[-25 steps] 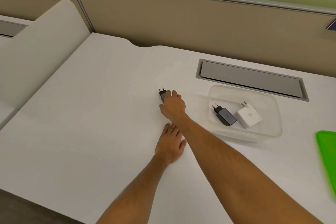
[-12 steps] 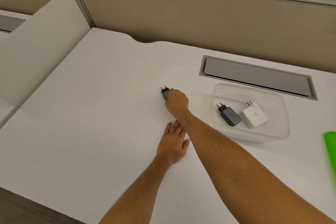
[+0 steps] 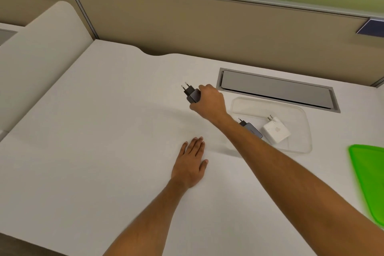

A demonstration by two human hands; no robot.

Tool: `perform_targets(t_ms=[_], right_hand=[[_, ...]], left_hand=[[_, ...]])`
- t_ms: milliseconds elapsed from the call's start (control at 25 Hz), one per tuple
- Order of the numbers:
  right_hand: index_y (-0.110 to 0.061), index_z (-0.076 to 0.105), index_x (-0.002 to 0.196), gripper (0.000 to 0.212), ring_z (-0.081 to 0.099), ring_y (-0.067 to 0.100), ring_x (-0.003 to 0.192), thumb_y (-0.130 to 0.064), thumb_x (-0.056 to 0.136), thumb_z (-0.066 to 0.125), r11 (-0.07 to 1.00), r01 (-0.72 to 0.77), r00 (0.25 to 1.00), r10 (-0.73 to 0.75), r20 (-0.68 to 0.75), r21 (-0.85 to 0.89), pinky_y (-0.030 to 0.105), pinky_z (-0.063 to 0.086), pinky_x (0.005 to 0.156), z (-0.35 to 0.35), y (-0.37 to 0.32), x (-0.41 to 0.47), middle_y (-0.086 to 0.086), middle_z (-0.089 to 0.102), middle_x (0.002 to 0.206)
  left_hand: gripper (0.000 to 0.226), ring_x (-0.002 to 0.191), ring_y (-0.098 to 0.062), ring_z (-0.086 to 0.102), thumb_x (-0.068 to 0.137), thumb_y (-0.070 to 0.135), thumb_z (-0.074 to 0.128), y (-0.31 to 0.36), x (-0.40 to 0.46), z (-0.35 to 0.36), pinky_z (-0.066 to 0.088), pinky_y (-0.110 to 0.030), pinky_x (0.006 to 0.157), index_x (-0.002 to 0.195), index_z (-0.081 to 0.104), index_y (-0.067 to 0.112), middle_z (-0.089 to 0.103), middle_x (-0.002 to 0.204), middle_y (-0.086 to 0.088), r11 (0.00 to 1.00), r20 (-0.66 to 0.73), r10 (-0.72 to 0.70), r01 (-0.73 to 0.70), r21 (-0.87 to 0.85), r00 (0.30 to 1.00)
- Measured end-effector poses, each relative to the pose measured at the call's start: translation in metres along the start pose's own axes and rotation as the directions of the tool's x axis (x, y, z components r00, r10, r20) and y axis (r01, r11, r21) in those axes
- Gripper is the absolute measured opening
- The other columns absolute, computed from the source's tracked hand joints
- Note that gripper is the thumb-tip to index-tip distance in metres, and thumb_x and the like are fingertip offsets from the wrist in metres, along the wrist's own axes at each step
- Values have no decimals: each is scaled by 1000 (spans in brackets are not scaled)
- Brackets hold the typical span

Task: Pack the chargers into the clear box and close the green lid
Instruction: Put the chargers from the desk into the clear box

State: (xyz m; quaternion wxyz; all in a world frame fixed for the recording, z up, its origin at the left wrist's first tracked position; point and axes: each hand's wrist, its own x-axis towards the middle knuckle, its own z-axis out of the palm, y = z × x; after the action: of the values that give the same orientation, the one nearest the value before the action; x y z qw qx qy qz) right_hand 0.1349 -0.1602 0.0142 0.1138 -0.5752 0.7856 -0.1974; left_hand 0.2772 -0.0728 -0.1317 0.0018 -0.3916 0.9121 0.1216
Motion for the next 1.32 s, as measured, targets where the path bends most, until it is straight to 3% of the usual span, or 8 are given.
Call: perform_targets(t_ms=[120,280,480,760,960,1160,1320], right_hand=[[-11,61,85,28,49,23,70,-30,66,71,1000,-23,998,23,-63,5,28,33,60,-39,20,-7,5,55,87],[-12,63,87,31,53,25,72,-28,62,71,980,-191,977,185,-104,-56,27,36,62,-83,58,-20,4,60,83],[-11,63,86,31,58,26,73,-29,63,72,907,-370,920,388,57,-202,27,41,58,-101,100,-41,5,65,80],[-12,57,92,43,58,26,77,-25,57,78,909,-252,874,361,327,-332,29,45,60,-69,117,-63,4,58,82],[-14,47,68,28,55,24,65,-18,57,73,914,-196,860,335,386,-356,22,35,47,-50,114,-58,0,51,64],[-10,60,95,28,56,25,74,-20,70,70,881,-84,854,304,422,-465,26,38,52,-39,114,-54,3,57,80],[-12,60,96,28,55,24,74,-22,72,70,842,3,848,284,448,-539,24,31,47,-38,114,-50,3,56,83]], left_hand=[[64,148,-13,-4,95,45,13,-1,-1,-1,-4,-36,121,151,3,15,1,162,1,1000,-1,3,-3,-2,1000],[63,148,-13,-3,96,44,14,0,-1,-2,-4,-36,121,151,4,15,2,162,1,1000,-1,8,-8,8,1000],[63,148,-13,-2,96,44,16,0,-2,-3,-5,-35,121,151,5,15,3,162,1,1000,-7,10,-10,13,1000],[62,148,-14,-1,97,43,18,0,-2,-2,-1,-37,121,151,5,14,3,162,0,1000,1,17,-17,20,1000],[62,148,-14,-1,97,42,20,0,-1,-1,0,-38,121,151,5,14,4,162,0,1000,-7,16,-16,12,1000],[63,148,-14,-2,97,44,17,-1,-1,0,-2,-37,121,151,3,15,3,162,0,1000,-9,16,-16,18,1000],[63,148,-14,-3,97,43,17,-1,-1,0,-2,-36,121,151,3,15,2,162,0,1000,-9,18,-17,19,1000]])
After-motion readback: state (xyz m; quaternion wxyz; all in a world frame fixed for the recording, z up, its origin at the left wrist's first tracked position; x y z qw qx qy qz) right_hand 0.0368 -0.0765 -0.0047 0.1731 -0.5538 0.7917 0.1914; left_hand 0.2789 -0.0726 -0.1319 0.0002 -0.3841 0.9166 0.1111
